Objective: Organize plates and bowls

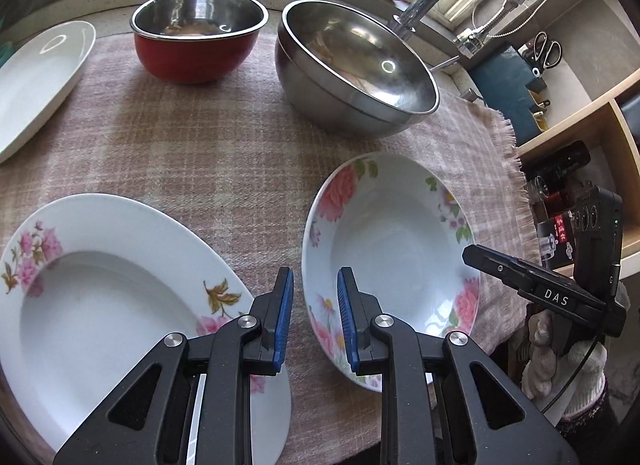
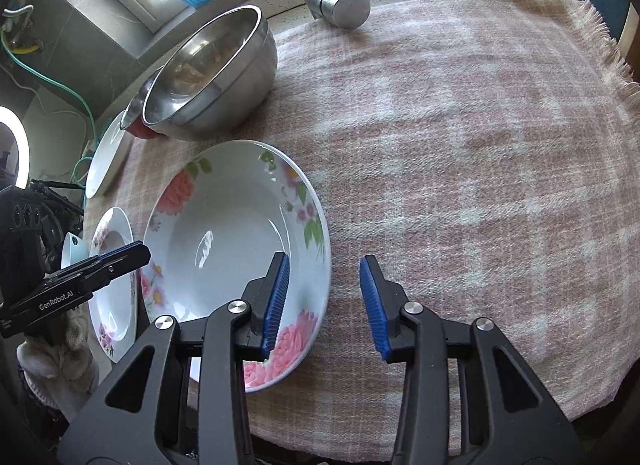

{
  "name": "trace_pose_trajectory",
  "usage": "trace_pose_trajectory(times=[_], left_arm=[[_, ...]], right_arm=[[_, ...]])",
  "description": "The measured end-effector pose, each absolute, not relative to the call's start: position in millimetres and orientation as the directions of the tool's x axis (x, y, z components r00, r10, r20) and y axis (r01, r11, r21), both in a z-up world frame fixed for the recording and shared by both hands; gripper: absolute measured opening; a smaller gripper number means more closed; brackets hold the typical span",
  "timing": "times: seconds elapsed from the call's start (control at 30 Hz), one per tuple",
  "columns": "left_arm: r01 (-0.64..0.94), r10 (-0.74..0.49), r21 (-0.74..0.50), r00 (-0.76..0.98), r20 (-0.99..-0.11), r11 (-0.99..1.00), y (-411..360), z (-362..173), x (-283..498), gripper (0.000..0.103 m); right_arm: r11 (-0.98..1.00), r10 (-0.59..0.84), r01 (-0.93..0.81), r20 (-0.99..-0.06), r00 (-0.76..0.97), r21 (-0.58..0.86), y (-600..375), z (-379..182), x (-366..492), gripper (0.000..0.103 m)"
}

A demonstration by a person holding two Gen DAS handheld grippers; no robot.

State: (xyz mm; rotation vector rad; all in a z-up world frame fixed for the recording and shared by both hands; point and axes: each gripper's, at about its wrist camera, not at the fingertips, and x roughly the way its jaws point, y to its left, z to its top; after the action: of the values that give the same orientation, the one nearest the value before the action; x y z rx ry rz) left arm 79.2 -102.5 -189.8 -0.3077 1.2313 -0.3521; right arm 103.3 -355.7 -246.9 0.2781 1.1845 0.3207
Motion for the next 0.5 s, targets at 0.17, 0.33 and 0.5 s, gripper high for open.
trace_pose_trajectory(times=[0.17,0.33,0.5], left_arm=[[0.096,-0.425,-0.415,0.279,-0.861,0.905,-104.9,-193.9,82.0,0.020],[0.107,-0.414,-0.400,0.280,-0.866,0.910,-109.2,-194.3,82.3,0.017],[0.107,-0.412,-0.399,0.281,-0.867,0.911,-109.2,-193.3,82.9,0.017]], right_arm=[[0.909,0.414,-0.105,-0.853,0.318,0.402,-353.1,-253.2,105.4,0.020],[0.910,0.414,-0.109,-0.854,0.315,0.401,-351.2,-253.6,104.7,0.016],[0.913,0.406,-0.104,-0.857,0.316,0.394,-351.5,-252.7,104.5,0.016]])
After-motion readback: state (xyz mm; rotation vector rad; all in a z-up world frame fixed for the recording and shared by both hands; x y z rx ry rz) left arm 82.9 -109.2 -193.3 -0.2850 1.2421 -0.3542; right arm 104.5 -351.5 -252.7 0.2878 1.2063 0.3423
